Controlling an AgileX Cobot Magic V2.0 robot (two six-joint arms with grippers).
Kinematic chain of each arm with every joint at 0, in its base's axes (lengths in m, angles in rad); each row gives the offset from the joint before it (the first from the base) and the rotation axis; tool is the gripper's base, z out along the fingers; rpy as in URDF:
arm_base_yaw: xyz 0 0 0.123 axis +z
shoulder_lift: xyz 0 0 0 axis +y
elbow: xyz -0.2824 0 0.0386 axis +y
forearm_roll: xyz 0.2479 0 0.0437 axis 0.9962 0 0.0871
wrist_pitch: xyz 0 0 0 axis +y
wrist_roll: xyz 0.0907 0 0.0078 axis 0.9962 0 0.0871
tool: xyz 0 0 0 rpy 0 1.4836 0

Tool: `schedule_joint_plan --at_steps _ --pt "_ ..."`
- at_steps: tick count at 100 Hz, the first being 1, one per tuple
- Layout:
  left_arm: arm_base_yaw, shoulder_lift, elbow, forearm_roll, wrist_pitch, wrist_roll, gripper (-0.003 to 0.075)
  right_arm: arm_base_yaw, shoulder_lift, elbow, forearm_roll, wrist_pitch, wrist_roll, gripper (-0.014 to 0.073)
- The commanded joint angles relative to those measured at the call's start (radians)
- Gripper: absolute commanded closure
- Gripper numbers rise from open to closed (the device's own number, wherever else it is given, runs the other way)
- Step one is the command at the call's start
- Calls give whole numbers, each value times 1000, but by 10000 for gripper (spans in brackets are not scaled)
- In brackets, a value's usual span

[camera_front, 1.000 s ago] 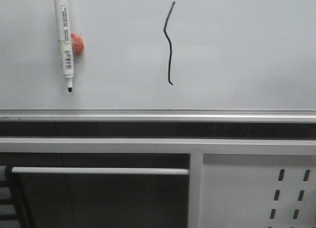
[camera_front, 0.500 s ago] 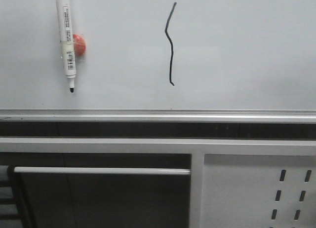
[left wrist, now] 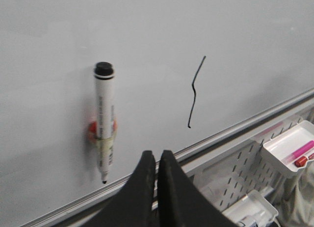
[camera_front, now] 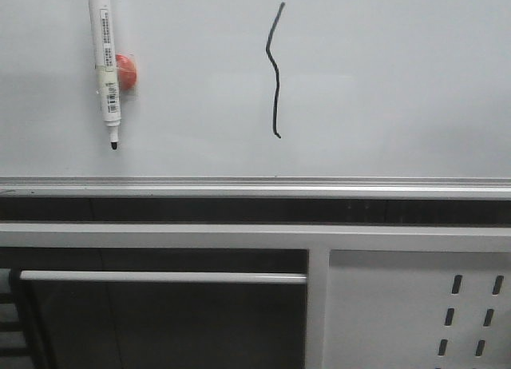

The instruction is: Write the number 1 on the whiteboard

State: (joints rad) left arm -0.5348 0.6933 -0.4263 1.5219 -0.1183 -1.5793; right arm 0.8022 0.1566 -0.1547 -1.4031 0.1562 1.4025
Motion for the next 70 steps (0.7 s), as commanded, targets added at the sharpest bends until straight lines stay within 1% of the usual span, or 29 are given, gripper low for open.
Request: schedule_joint_plan --at_steps 1,13,28,43,56,70 --pt "133 -96 31 22 -113 -16 738 0 9 -26 -17 -13 -4 644" --pt "251 -229 113 22 -111 -16 738 0 9 -26 -17 -13 -4 644" --pt "336 -418 228 20 -78 -16 738 0 9 -26 -17 -13 -4 644" --pt "439 -605 345 20 -80 -22 738 0 9 -26 -17 -13 -4 644" --pt "479 -727 419 20 -84 -22 738 0 9 -26 -17 -13 -4 644" --pt "483 -705 451 20 -84 -22 738 0 9 -26 -17 -17 -4 644"
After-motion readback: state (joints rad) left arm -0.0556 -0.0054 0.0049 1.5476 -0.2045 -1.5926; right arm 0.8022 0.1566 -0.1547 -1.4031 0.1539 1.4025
